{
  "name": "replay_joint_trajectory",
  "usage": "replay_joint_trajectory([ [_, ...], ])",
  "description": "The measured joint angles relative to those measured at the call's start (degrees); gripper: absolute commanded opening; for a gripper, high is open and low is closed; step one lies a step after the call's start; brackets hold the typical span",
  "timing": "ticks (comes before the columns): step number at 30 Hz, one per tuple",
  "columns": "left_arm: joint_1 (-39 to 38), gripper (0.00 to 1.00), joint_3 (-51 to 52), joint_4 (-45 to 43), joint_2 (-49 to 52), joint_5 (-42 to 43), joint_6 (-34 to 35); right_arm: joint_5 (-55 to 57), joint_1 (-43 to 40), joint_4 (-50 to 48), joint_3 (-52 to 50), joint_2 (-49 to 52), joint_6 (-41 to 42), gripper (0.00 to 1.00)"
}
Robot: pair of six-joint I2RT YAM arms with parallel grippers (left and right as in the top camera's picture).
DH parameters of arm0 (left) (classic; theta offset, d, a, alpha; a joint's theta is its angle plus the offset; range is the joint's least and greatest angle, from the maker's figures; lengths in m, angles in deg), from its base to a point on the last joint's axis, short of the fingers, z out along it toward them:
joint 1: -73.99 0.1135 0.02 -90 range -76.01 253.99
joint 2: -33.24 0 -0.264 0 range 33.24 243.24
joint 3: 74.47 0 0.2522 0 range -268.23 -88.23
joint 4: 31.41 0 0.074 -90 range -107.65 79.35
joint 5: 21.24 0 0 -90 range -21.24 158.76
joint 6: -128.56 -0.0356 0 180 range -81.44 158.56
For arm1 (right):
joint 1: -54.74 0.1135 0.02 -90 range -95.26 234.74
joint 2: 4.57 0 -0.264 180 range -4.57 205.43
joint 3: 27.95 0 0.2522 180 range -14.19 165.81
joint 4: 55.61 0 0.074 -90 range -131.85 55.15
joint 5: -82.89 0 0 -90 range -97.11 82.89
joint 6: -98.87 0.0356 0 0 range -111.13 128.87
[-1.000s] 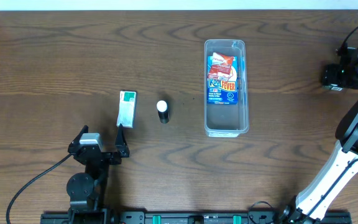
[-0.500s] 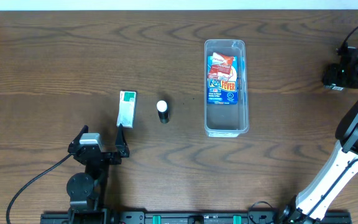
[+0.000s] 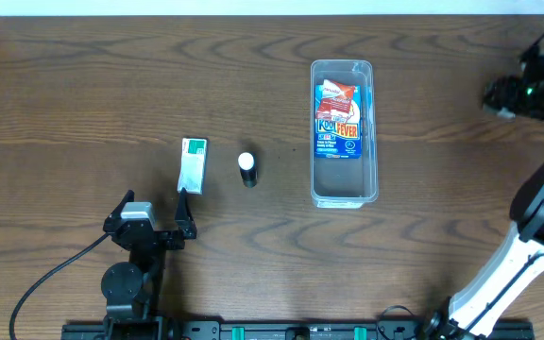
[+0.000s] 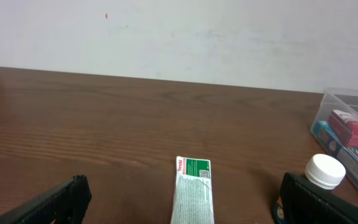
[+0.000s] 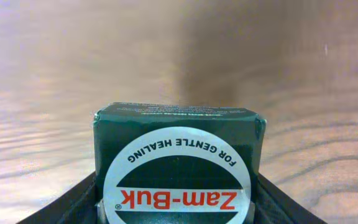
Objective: Pack container
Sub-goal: 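Carry the Zam-Buk tin into the container and release it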
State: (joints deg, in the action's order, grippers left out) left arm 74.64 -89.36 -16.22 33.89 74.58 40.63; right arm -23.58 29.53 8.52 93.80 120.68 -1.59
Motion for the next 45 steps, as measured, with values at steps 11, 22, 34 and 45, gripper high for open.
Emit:
replay_joint_trajectory([
  [11,0.0,0.98,0.0,0.02,0.0,0.0,0.02,-3.69,16.33,6.16,1.6,-13.81,5.27,0.63],
  [22,0.0,0.98,0.0,0.0,0.0,0.0,0.02,4.57,35.06,1.66,1.57,-12.63,17.77,0.65],
  [34,0.0,0.98,0.0,0.0,0.0,0.0,0.0,18.34,42.8,1.25,1.57,-1.57,30.49,0.66],
  [45,0.0,0.98,0.0,0.0,0.0,-0.02,0.02,19.98,42.82,1.14,1.57,1.16,35.71,0.68],
])
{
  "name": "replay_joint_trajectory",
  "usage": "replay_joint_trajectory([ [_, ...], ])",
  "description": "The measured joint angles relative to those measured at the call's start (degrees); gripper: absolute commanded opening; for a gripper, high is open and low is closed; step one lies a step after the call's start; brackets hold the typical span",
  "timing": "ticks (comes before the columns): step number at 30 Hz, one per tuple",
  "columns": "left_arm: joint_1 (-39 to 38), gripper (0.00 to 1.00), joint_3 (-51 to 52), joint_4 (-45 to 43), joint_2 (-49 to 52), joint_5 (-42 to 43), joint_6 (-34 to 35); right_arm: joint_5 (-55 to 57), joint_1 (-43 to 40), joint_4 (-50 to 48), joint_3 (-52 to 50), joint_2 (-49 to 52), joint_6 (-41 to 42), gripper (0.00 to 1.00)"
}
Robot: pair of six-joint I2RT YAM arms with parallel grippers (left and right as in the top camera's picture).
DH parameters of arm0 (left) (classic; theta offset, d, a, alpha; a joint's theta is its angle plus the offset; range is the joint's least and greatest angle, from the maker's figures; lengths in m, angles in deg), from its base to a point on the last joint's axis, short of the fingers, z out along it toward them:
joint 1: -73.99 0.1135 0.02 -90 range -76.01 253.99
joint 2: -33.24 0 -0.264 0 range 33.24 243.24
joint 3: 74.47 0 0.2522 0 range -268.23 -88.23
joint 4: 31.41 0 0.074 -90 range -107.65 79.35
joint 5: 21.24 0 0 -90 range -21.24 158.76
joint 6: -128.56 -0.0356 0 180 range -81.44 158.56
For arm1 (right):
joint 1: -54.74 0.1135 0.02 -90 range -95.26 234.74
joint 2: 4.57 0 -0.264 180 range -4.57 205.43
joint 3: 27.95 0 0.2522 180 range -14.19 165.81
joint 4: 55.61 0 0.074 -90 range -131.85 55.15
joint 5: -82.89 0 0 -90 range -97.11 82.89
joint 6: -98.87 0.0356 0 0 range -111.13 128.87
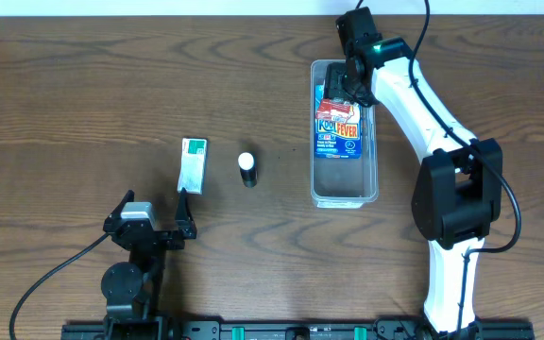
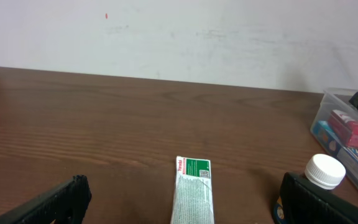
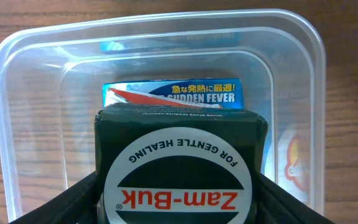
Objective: Pack container
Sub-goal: 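Carry the Zam-Buk tin into the container and release it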
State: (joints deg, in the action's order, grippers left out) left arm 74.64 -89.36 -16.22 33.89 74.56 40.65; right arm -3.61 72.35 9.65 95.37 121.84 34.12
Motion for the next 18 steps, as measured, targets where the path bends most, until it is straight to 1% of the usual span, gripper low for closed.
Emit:
replay_joint_trajectory([
  [18,0.0,0.98,0.0,0.0,0.0,0.02,-0.02,0.09,3.04,-1.68,0.0,0.0,1.53,0.72],
])
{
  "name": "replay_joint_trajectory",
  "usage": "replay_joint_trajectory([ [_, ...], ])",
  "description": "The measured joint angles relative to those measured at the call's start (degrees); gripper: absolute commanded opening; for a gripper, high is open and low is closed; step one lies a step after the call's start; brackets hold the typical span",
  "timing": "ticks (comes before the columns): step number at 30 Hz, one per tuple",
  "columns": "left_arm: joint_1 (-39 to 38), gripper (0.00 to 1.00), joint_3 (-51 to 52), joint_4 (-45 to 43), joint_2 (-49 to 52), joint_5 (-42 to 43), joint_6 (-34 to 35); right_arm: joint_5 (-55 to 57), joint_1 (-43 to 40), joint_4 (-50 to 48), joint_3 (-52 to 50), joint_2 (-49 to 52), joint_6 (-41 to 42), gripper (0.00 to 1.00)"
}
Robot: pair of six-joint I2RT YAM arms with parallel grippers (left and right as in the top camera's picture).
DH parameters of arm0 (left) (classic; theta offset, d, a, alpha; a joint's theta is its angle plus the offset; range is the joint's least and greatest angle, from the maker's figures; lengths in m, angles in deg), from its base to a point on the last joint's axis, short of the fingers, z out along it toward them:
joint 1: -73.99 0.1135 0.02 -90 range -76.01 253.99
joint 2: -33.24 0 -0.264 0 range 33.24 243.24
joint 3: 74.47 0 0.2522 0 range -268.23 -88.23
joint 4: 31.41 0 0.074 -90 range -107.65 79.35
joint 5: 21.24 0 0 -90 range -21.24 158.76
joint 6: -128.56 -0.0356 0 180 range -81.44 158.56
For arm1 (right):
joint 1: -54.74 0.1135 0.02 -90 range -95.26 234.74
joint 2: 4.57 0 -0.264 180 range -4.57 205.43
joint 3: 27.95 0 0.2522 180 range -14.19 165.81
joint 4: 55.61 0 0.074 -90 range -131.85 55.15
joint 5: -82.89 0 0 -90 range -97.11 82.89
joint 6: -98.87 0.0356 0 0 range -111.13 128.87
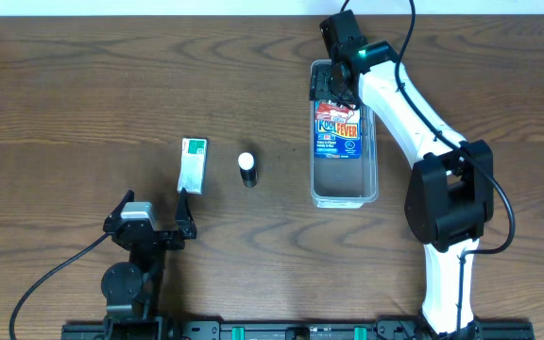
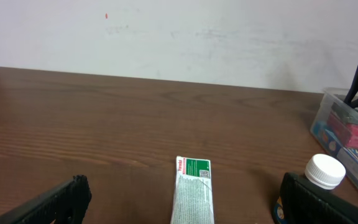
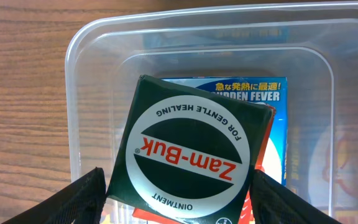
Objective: Pack container
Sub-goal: 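Carry the Zam-Buk tin into the container and release it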
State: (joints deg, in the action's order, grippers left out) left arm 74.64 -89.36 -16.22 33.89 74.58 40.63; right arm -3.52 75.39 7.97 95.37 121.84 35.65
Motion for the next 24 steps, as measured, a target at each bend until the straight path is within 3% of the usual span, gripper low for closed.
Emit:
replay_joint_trajectory([
  [24,0.0,0.98,0.0,0.0,0.0,0.0,0.02,0.26,-2.03,3.41,0.0,0.0,-2.43,0.73],
])
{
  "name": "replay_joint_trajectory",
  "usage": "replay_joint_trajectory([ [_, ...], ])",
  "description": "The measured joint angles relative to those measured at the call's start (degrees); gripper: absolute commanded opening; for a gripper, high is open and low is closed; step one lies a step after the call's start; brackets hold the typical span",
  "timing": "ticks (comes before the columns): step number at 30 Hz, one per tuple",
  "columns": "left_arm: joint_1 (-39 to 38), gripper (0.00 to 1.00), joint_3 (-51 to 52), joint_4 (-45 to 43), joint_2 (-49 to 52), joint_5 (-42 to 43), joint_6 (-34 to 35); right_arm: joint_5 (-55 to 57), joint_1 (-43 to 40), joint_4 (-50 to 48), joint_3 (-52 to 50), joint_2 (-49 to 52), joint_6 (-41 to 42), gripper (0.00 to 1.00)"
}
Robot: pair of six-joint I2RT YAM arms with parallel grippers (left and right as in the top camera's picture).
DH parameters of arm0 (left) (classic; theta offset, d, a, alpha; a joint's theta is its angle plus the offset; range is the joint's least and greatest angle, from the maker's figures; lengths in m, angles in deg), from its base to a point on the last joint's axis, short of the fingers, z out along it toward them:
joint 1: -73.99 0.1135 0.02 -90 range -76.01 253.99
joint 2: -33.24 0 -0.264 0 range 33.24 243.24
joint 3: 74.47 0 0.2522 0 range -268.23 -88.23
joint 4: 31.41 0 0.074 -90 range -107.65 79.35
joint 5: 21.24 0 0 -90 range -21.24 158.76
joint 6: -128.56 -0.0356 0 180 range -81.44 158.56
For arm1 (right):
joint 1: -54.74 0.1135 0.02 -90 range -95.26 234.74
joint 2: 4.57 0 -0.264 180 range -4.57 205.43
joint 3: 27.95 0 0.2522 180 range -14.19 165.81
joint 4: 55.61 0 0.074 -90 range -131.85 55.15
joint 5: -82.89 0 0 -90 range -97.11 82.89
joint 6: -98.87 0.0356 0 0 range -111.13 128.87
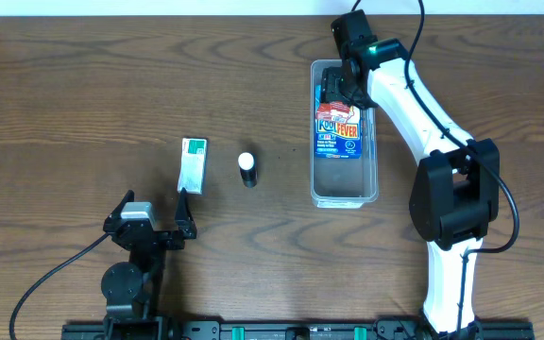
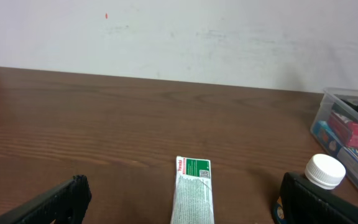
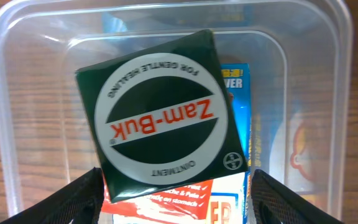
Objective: Pack container
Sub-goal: 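Carry the Zam-Buk tin into the container and release it, then withdraw right arm to the right side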
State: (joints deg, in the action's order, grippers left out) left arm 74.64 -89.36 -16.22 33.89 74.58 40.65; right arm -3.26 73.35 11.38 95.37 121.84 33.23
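A clear plastic container (image 1: 313,132) stands right of centre; its rim fills the right wrist view. A dark green Zam-Buk box (image 3: 160,130) lies tilted inside at the far end (image 1: 332,92), on a red packet and a blue Kool Fever box (image 1: 339,127). My right gripper (image 1: 346,77) hovers over that end, open (image 3: 178,200), its fingers wide of the box. A white and green sachet (image 1: 192,164) and a small white-capped bottle (image 1: 246,168) lie on the table. My left gripper (image 1: 154,210) rests open near the front, with the sachet (image 2: 193,190) and bottle (image 2: 325,171) ahead of it.
The brown wooden table (image 1: 83,85) stretches to a white wall (image 2: 179,37) at the back. The right arm's links reach from the front right edge up to the container. A black cable trails from the left arm's base.
The right gripper has shifted a little to the right over the container's far end. The Zam-Buk box now appears turned the other way in the wrist view. The left arm has not moved.
My right gripper was shut on the Zam-Buk box at the table's far right. Then it held the box over the container's far end. Then it stood open with the box lying on the packets inside, where the box still lies.
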Motion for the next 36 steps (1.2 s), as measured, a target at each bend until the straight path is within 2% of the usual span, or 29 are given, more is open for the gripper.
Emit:
replay_joint_trajectory([
  [7,0.0,0.98,0.0,0.0,0.0,0.0,0.0,-0.22,0.74,-0.11,0.0,0.0,-0.07,0.77],
  [12,0.0,0.98,0.0,0.0,0.0,0.0,0.0,-0.39,0.96,-0.04,0.0,-0.87,-0.9,0.86],
  [16,0.0,0.98,0.0,0.0,0.0,0.0,0.0,-0.44,0.5,0.26,-0.02,-5.81,-3.08,0.97],
  [19,0.0,0.98,0.0,0.0,0.0,0.0,-0.02,0.31,-1.03,1.22,0.0,-12.59,-5.22,0.99],
  [23,0.0,0.98,0.0,0.0,0.0,0.0,-0.02,3.26,-6.93,4.37,0.52,-22.51,-7.56,0.99],
  [26,0.0,0.98,0.0,0.0,0.0,0.0,-0.02,4.96,-13.29,7.87,1.29,-26.08,-8.44,0.99],
  [30,0.0,0.98,0.0,0.0,0.0,-0.02,0.0,6.45,-22.49,12.04,1.03,-25.81,-8.48,0.99],
  [36,0.0,0.98,0.0,0.0,0.0,0.0,-0.02,6.73,-31.71,13.07,-3.56,-24.02,-6.45,0.99],
])
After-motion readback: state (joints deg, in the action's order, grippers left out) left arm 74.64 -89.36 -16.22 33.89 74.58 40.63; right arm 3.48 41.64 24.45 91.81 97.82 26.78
